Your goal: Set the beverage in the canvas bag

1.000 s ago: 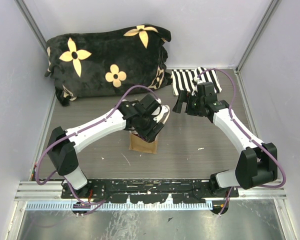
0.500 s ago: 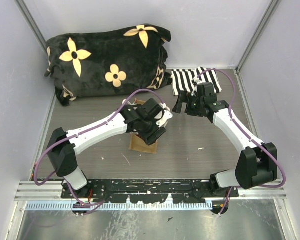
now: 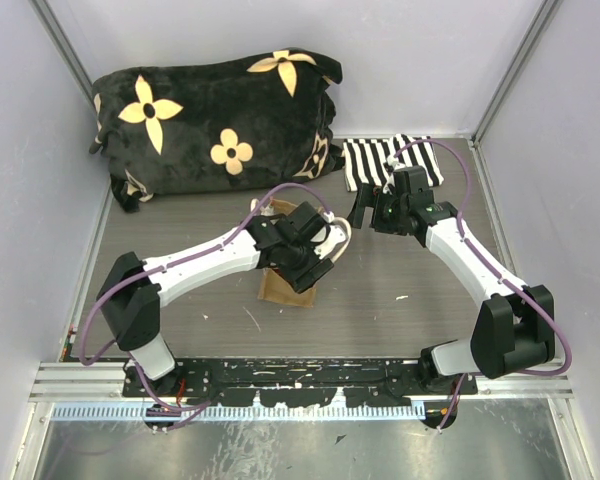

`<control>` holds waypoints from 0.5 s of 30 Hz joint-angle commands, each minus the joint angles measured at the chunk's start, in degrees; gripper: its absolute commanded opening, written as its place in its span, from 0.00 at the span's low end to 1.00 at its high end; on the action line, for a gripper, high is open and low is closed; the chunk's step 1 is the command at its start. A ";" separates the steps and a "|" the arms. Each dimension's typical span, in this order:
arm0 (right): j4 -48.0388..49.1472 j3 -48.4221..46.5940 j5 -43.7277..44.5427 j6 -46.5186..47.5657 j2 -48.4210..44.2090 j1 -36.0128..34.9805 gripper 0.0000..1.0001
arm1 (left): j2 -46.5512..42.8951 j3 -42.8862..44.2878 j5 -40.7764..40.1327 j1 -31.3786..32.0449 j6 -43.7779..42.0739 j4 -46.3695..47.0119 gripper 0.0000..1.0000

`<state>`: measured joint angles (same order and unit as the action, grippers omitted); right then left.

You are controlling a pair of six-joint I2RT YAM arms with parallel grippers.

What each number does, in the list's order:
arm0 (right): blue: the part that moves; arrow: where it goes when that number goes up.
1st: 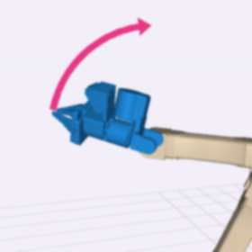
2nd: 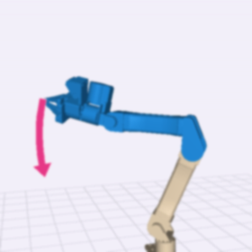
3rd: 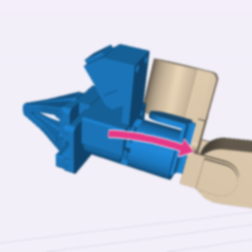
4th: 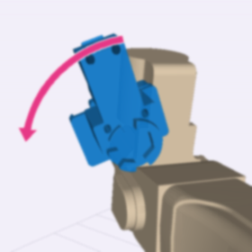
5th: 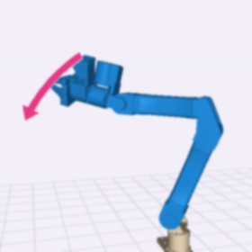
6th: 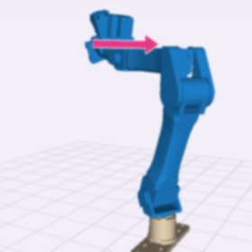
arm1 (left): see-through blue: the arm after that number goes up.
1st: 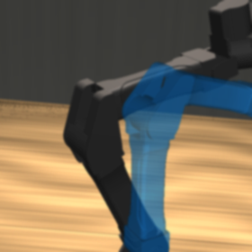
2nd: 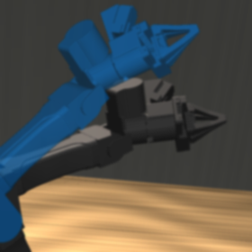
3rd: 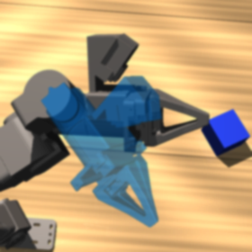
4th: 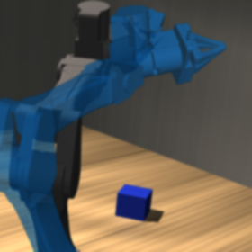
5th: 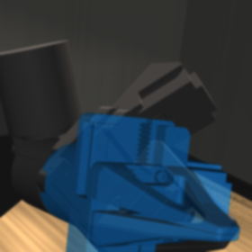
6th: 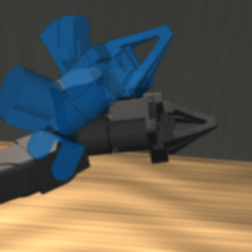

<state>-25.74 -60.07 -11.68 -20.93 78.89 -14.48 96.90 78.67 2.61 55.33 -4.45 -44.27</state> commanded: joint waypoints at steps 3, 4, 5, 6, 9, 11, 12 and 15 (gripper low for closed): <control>0.93 -0.76 -0.45 0.36 -0.94 0.26 1.00 | 2.51 -3.04 0.49 0.39 -1.54 4.12 0.00; 0.88 -0.87 -0.46 0.37 -0.89 0.30 1.00 | 2.61 -3.27 0.46 0.38 -1.55 4.27 0.00; 0.88 -0.90 -0.45 0.36 -0.85 0.26 1.00 | 2.78 -3.58 0.39 0.25 -1.61 4.47 0.00; 0.80 -1.00 -0.45 0.43 -0.77 0.24 1.00 | 2.90 -3.89 0.39 0.15 -1.57 4.53 0.00; 0.86 -1.11 -0.45 0.38 -0.52 0.31 1.00 | 3.40 -4.39 0.56 -0.21 -1.53 4.63 0.00; 0.77 -1.20 -0.45 0.45 -0.37 0.27 1.00 | 3.34 -4.55 0.53 -0.26 -1.53 4.47 0.16; 0.74 -1.34 -0.45 0.45 -0.26 0.26 1.00 | 3.25 -4.52 0.55 -0.26 -1.61 4.32 0.26; 0.78 -1.60 -0.61 0.45 0.15 0.29 1.00 | 2.70 -4.32 0.71 -0.31 -1.70 4.09 0.49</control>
<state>-25.76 -60.07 -11.68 -20.93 78.89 -14.48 98.17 76.25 2.98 54.72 -4.40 -40.58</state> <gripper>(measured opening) 0.999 0.693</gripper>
